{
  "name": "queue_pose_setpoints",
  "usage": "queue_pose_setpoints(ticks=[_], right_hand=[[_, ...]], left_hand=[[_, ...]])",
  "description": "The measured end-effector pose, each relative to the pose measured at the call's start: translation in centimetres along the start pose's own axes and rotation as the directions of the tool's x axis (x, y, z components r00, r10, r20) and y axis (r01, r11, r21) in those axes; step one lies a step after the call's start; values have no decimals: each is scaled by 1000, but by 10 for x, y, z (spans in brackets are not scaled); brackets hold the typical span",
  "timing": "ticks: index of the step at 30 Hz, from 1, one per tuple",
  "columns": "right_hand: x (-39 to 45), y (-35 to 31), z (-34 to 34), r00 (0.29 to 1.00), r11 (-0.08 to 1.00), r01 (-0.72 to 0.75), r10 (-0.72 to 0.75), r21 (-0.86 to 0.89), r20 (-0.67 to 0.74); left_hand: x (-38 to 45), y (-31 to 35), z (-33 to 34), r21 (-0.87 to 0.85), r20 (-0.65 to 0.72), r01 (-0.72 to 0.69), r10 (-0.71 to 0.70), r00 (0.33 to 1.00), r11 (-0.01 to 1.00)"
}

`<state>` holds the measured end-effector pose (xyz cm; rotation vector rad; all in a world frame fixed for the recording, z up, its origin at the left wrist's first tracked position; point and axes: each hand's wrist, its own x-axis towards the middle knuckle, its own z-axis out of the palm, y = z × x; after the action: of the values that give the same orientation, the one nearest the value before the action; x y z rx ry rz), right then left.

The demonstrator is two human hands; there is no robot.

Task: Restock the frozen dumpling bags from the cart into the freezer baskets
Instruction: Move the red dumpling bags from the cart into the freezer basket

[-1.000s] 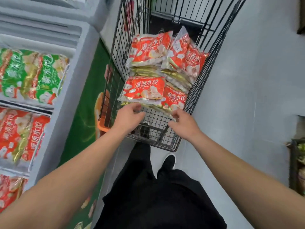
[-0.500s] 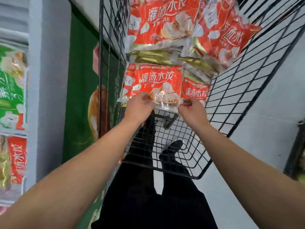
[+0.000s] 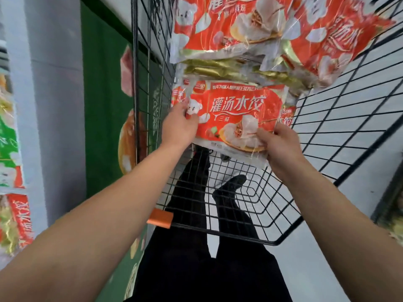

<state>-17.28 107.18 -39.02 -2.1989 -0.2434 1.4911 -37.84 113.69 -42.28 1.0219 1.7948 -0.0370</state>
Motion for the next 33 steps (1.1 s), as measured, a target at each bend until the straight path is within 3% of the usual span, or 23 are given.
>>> queue_pose_setpoints(ticks=[4, 7, 12, 15, 19, 24, 29, 33], right_hand=[[15, 28, -42, 986, 985, -155, 150, -78, -68], [35, 39, -48, 973, 960, -208, 184, -186, -137], [54, 29, -39, 955, 983, -171, 147, -73, -257], [39, 21, -39, 947, 990, -58, 14, -129, -320], [0, 15, -38, 940, 967, 98, -168, -236, -297], [-54, 20, -50, 930, 943, 212, -276, -258, -243], [-112, 31, -71, 902, 916, 376, -396, -140, -174], [-161, 43, -78, 861, 863, 502, -505, -55, -57]], left_hand=[[26, 0, 16, -61, 122, 61, -54, 991, 996], [35, 5, 28, -154, 223, 135, -99, 970, 979], [25, 11, 27, -238, 273, 126, -58, 960, 963], [5, 5, 20, -261, 265, 111, -40, 963, 959], [-33, -7, 7, -371, 198, 170, -101, 975, 913], [-98, -35, -5, -496, 88, 133, -103, 991, 858], [-194, -62, -15, -649, -111, -13, -77, 991, 760], [-275, -96, -18, -718, -311, -167, -97, 945, 675]])
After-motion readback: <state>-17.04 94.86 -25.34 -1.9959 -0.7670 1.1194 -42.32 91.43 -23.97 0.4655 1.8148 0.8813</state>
